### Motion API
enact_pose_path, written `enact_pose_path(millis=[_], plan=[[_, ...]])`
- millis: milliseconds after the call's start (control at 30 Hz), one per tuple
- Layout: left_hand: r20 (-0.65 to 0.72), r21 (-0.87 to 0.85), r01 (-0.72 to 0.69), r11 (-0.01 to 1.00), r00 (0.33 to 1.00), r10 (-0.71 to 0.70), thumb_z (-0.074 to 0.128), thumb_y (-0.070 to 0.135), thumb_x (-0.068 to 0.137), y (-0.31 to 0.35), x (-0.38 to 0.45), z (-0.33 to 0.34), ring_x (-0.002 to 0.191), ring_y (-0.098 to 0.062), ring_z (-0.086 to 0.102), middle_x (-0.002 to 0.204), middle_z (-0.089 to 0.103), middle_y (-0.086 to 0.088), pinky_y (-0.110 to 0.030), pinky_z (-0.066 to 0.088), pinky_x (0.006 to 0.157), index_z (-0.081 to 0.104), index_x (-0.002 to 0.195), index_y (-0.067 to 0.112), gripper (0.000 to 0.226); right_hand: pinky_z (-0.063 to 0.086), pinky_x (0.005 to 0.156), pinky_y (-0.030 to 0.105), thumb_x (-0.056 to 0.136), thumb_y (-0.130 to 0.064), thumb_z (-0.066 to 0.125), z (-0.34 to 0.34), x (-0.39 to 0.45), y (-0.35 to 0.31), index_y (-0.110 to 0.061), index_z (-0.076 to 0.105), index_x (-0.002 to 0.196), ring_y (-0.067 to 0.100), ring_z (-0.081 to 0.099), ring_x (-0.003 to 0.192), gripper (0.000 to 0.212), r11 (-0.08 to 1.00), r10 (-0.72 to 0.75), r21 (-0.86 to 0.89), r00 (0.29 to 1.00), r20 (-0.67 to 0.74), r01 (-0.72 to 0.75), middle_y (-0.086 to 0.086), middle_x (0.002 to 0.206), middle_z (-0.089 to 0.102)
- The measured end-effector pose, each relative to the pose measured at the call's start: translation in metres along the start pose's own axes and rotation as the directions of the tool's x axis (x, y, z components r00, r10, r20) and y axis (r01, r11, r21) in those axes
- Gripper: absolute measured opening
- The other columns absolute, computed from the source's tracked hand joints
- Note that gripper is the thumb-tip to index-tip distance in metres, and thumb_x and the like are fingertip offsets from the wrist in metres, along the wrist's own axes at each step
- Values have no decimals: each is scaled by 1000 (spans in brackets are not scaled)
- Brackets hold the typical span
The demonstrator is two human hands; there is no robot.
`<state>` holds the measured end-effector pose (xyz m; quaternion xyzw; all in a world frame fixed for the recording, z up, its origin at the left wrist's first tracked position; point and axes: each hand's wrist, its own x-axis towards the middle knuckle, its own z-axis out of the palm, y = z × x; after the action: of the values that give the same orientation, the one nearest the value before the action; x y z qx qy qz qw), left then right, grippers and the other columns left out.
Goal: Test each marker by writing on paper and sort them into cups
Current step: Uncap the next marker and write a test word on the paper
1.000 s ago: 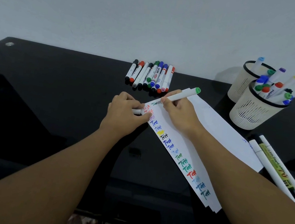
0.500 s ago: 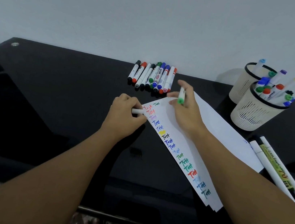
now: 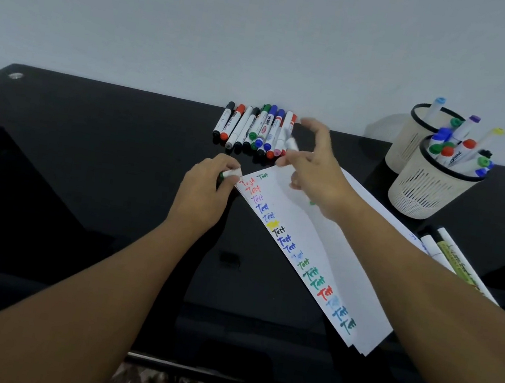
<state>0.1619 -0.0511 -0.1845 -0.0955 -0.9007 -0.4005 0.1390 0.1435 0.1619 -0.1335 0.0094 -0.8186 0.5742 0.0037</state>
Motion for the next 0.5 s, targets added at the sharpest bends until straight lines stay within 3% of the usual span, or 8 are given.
enact_pose_path(millis=[67,133,167,267,500], plan=[[-6,-9,12,1000,1000,-12,60,18,101,1,0,0,103,-10,58,111,66,7,-32,50,92,65,119,24,20,50,73,30,102,-26,61,-2,-2,1,-31,42,136,13,61,81,39,942,-12,-332,993,120,52,-1,112,73],[-5,-22,19,1000,1000,-19,60,14,100,2,0,0,104,-8,59,114,67,8,-29,50,94,66,121,22,23,49,81,32,102,-33,62,-3,-6,5,-29,56,130,15,63,98,29,765,-47,-622,977,208,169,-5,120,68],[-7,-36,17,999,1000,-18,61,14,100,1,0,0,103,-6,60,114,67,9,-28,51,94,67,120,22,22,49,86,34,103,-36,60,-3,-8,8,-32,60,129,15,62,106,27,696,-72,-684,969,236,218,-6,123,67],[-6,-71,14,997,1000,-15,63,13,99,2,0,0,102,-5,62,111,69,10,-27,54,91,67,116,21,19,51,95,39,104,-41,56,-4,-11,10,-38,60,131,14,60,116,27,638,-125,-721,960,249,270,-9,129,67],[13,-72,-46,996,999,47,64,11,97,3,-1,0,103,-5,62,111,68,12,-25,53,91,68,115,22,21,52,95,41,105,-40,53,-4,-13,9,-38,58,132,17,59,117,27,580,-131,-758,952,275,299,-7,133,65]])
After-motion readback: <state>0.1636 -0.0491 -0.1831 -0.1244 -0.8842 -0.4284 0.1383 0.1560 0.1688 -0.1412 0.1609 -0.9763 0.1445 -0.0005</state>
